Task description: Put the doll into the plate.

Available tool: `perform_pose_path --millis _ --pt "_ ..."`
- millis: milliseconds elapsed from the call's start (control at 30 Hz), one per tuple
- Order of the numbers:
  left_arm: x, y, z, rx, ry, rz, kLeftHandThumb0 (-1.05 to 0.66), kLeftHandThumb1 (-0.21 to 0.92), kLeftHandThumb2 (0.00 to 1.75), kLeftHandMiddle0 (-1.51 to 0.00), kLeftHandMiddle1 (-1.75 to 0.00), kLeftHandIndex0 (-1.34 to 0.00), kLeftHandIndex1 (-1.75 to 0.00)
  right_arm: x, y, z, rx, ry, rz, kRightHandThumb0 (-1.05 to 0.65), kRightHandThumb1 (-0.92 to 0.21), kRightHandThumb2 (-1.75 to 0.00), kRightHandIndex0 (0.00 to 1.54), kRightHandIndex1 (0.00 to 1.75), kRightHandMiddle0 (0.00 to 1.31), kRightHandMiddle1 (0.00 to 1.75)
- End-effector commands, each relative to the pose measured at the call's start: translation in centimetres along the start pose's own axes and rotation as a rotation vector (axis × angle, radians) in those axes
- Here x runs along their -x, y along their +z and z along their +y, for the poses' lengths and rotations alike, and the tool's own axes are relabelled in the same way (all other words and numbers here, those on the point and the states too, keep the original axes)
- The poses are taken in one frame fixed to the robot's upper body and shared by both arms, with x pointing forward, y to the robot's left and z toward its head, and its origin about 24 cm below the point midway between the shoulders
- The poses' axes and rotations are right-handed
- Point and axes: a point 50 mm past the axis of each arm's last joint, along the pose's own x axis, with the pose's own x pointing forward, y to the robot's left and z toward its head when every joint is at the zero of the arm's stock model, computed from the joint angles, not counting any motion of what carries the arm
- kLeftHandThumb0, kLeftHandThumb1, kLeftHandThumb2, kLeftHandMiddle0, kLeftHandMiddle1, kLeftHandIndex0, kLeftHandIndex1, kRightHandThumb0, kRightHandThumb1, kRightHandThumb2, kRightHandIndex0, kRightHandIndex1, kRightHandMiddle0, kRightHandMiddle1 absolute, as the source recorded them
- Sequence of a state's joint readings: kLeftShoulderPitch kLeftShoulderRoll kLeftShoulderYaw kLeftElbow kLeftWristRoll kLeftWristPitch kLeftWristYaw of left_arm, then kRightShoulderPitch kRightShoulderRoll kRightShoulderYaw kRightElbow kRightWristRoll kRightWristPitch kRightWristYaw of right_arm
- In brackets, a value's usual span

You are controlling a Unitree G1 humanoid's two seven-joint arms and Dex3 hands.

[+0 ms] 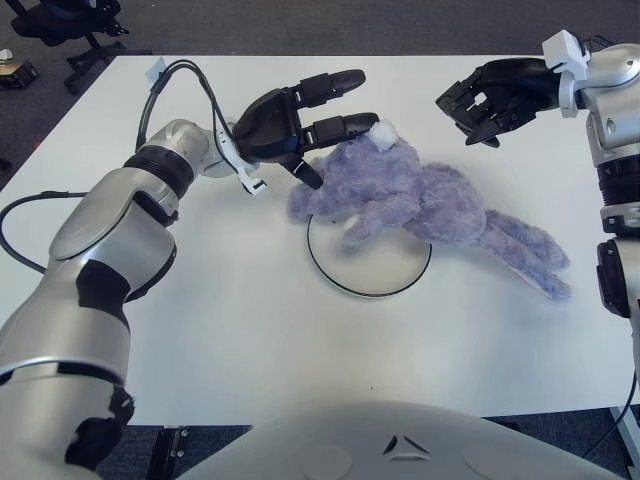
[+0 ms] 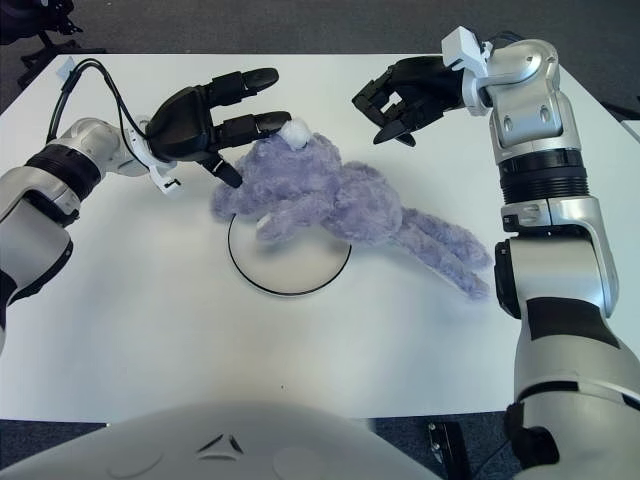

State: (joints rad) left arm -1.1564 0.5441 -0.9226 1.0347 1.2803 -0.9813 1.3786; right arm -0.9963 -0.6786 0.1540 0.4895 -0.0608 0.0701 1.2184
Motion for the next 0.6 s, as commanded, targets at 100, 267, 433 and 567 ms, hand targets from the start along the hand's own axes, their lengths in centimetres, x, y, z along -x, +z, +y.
perform_pose_path --millis 100,267,433,567 --pt "0.29 0.53 -0.5 0.022 0.015 0.007 -0.79 0.92 0.32 -0.31 -0.02 -0.32 -0.02 1.1 -0.04 -0.25 -0.002 -0.034 -0.01 -0.33 -0.83 0.0 0.98 1.75 0.85 1.75" --pt "0.3 0.89 -0.8 0.031 0.017 0.001 -0.76 0.92 0.29 -0.31 -0.02 -0.32 -0.02 1.37 -0.07 -0.35 -0.013 -0.044 -0.008 -0.33 -0.82 0.0 0.98 1.75 0.86 1.75" --pt "0.28 1.11 -0.97 0.036 0.02 -0.002 -0.72 0.92 0.24 -0.32 -0.02 -0.33 -0.02 1.55 -0.13 -0.38 -0.024 -0.055 -0.015 -0.32 -0.82 0.0 0.98 1.75 0.86 1.75" --pt "0.28 1.29 -1.08 0.041 0.022 -0.004 -0.69 0.92 0.21 -0.35 -0.03 -0.33 -0.02 1.73 -0.23 -0.37 -0.033 -0.064 -0.027 -0.3 -0.81 0.0 0.97 1.75 0.86 1.75"
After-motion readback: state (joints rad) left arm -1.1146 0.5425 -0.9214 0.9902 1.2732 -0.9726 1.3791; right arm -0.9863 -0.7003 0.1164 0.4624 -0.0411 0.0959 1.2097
